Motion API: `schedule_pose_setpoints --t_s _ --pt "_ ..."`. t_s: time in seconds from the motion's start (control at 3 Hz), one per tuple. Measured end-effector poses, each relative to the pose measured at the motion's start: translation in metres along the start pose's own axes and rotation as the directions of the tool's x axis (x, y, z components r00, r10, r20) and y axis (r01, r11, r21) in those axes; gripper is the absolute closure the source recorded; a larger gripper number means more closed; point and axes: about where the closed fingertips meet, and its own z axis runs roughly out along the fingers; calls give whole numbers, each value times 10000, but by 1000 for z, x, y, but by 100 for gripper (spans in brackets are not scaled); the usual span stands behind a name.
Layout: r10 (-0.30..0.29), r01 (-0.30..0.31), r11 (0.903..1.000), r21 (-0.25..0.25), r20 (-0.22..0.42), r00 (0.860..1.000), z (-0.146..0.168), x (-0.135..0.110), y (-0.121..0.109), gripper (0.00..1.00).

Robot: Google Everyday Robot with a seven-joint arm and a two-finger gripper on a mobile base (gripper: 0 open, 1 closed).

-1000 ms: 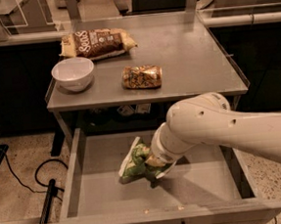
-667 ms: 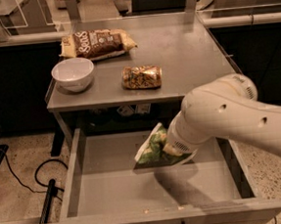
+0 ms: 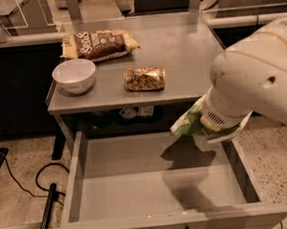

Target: Pick green jalapeno chip bag from top drawer and place on counter

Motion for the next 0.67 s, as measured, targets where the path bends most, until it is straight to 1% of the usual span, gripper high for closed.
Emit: schedule_pose_setpoints --t_s 0.33,0.67 --pt "819 -711 9888 1313 -789 9935 -56 23 -51 100" --pt "871 -716 9884 1339 -1143 9896 -61 31 -53 100"
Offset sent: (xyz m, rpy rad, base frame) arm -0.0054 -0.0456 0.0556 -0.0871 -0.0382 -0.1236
